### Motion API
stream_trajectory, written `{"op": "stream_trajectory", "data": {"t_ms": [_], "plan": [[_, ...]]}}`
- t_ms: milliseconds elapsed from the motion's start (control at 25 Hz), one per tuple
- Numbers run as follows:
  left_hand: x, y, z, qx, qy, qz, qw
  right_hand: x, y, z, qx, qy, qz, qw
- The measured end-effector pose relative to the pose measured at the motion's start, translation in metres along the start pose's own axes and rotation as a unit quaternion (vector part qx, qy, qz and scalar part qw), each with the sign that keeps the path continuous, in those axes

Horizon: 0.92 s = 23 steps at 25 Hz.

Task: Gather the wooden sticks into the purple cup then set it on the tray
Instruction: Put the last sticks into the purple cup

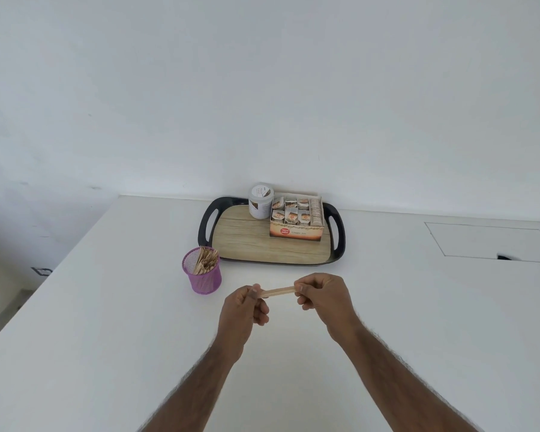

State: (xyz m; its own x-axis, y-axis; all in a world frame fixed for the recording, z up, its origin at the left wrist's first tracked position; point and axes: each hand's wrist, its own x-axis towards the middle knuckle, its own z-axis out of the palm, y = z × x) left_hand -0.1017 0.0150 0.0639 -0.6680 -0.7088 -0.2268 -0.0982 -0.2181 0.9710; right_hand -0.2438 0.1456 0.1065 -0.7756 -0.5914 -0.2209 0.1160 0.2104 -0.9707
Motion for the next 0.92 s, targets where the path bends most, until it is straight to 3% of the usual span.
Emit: {"op": "stream_trajectory", "data": {"t_ms": [40, 120, 160, 240, 360, 520, 680, 800, 920], "plan": [[-0.001, -0.006, -0.004, 0.038, 0.021, 0.017, 0.999, 0.003, -0.004, 0.004, -0.027, 0.003, -0.010, 1.000], [-0.005, -0.030, -0.018, 0.249, 0.043, 0.067, 0.965, 0.010, -0.015, 0.013, -0.083, 0.008, -0.037, 0.996], [-0.007, -0.047, -0.028, 0.380, 0.034, 0.085, 0.920, 0.014, -0.022, 0.019, -0.103, 0.008, -0.054, 0.993], [-0.008, -0.079, -0.048, 0.544, 0.005, 0.097, 0.833, 0.023, -0.039, 0.037, -0.140, 0.002, -0.092, 0.986], [-0.008, -0.101, -0.059, 0.632, -0.021, 0.122, 0.765, 0.040, -0.068, 0.075, -0.212, -0.018, -0.190, 0.958], [-0.009, -0.101, -0.059, 0.640, -0.016, 0.136, 0.757, 0.062, -0.097, 0.137, -0.368, -0.061, -0.338, 0.864], [-0.009, -0.101, -0.059, 0.627, -0.014, 0.137, 0.767, 0.075, -0.099, 0.192, -0.531, -0.103, -0.412, 0.733], [-0.009, -0.100, -0.059, 0.614, -0.011, 0.150, 0.775, 0.084, -0.087, 0.215, -0.632, -0.114, -0.443, 0.626], [-0.008, -0.101, -0.060, 0.610, -0.008, 0.153, 0.777, 0.093, -0.074, 0.229, -0.688, -0.117, -0.441, 0.564]]}}
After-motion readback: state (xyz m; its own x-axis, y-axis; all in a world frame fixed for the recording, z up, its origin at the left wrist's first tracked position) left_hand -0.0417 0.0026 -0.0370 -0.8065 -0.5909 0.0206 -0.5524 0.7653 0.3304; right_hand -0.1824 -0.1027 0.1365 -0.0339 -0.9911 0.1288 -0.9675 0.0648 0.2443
